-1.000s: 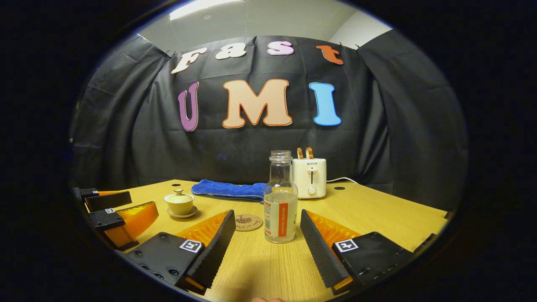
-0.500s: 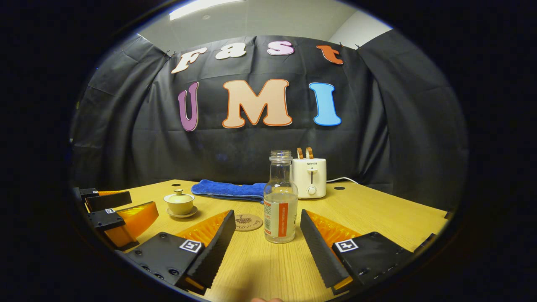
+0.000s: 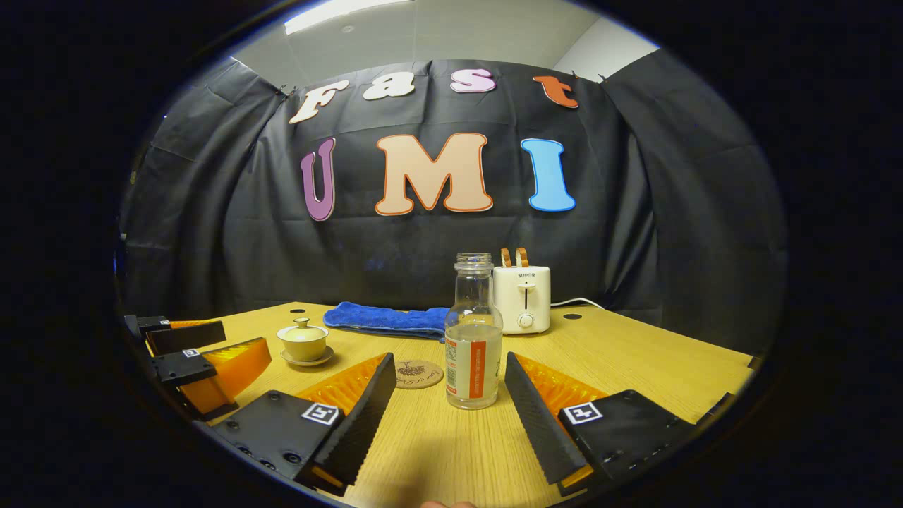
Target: Open the teacup lid with one hand, grasp the water bottle and pour water into the teacup with the other hand; after pouring, place the water bottle on the coaster and then close the teacup lid.
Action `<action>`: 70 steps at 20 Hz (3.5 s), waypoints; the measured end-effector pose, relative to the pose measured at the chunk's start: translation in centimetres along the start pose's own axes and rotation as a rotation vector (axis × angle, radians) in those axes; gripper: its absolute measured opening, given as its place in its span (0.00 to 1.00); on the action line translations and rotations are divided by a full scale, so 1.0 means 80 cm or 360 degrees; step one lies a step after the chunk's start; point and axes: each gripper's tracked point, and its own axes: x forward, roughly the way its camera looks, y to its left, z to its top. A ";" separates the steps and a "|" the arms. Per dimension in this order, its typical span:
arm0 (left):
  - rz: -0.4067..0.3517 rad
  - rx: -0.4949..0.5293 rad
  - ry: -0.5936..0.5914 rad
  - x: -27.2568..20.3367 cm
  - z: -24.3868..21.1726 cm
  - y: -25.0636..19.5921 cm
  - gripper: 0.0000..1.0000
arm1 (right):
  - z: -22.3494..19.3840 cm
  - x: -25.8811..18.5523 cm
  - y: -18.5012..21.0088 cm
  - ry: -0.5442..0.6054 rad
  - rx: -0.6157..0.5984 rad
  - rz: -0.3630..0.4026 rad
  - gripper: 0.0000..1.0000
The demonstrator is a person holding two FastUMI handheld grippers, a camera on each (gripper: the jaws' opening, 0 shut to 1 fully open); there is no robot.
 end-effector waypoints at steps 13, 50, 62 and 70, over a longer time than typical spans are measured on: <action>0.0076 -0.0005 0.0201 0.135 -0.025 0.035 0.98 | -0.001 0.003 -0.017 0.0000 -0.0001 -0.0004 0.98; 0.0028 -0.0023 0.0220 0.204 -0.030 0.046 0.27 | 0.000 0.013 -0.070 -0.0005 -0.0007 -0.0146 0.98; 0.0005 -0.0024 0.0038 0.177 -0.007 0.043 0.27 | 0.000 0.015 -0.071 -0.0003 -0.0007 -0.0140 0.98; -0.0015 -0.0053 0.0010 0.086 -0.004 0.046 0.27 | -0.002 0.017 -0.063 0.0005 -0.0007 -0.0088 0.98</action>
